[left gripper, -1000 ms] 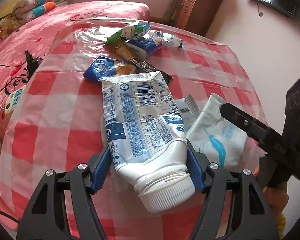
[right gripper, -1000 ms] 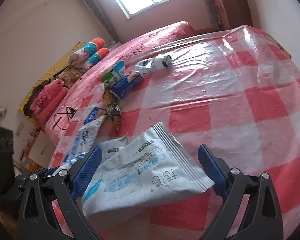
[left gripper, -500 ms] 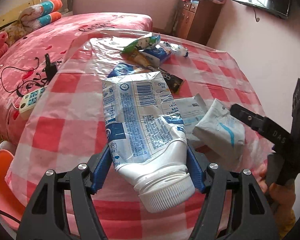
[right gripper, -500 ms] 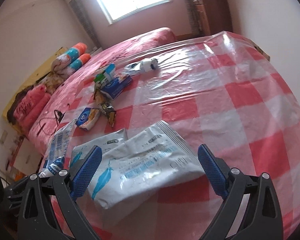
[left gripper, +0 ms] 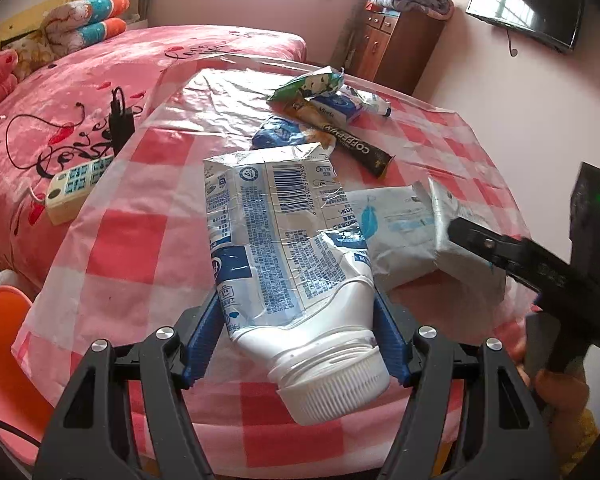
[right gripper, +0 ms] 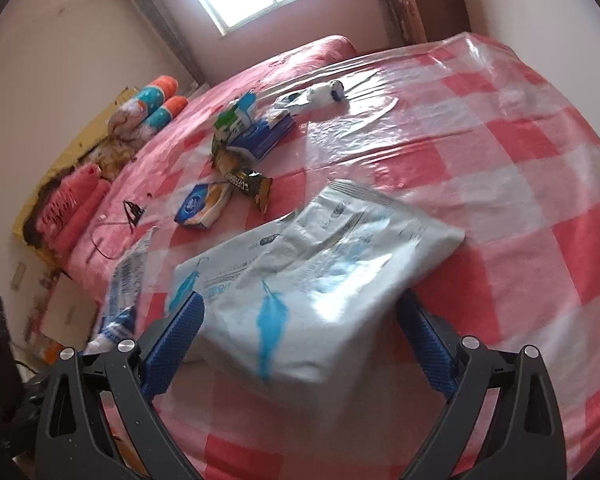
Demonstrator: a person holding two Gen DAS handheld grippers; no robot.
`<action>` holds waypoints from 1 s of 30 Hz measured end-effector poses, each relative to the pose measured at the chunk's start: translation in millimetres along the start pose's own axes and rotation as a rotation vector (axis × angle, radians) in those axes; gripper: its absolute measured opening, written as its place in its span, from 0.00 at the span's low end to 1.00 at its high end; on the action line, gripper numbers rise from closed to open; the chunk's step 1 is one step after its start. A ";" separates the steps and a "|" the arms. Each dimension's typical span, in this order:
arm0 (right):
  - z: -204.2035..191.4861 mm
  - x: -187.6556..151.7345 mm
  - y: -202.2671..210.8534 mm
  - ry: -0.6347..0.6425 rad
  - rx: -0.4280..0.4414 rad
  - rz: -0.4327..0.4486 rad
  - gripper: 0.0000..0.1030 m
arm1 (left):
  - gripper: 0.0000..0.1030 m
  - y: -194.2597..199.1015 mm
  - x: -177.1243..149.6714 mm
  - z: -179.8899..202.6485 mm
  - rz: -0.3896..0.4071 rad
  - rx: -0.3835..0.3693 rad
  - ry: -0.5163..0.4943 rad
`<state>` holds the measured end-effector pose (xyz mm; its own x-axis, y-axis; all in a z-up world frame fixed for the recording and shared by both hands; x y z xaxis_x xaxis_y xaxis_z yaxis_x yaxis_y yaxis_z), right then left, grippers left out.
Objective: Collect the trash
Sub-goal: 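Grasp the white feather-print wipes pack with the right tool while the left tool holds the bottle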
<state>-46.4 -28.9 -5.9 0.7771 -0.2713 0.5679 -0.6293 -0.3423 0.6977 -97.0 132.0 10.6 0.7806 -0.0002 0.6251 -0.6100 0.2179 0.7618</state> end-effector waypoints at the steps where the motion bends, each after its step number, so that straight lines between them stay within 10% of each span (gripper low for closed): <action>1: -3.0 1.0 -3.2 0.018 -0.021 0.004 0.93 | 0.67 0.4 -0.9 -3.2 0.001 -0.005 0.006; 11: -12.6 12.3 -30.1 0.169 -0.151 -0.010 0.93 | 0.67 7.4 -6.7 -21.0 0.021 -0.031 0.001; 30: -15.9 -1.1 -12.8 0.245 -0.107 0.004 0.68 | 0.67 15.0 -24.9 -38.0 0.027 -0.074 0.021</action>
<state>-39.3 -10.0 -8.6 0.7586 -0.0415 0.6502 -0.6392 -0.2406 0.7304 -120.3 172.3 0.0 0.7670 0.0275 0.6410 -0.6200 0.2887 0.7295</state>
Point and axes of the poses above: each gripper's, at about its wrist camera, not at the fingertips, and y roughly against the way its jaws point, z to its right, x to its top, the point moved 2 cm from there along -y, roughly the way its jaws point, and after that the axes turned 5 degrees about -y, right-handed, at the moved point
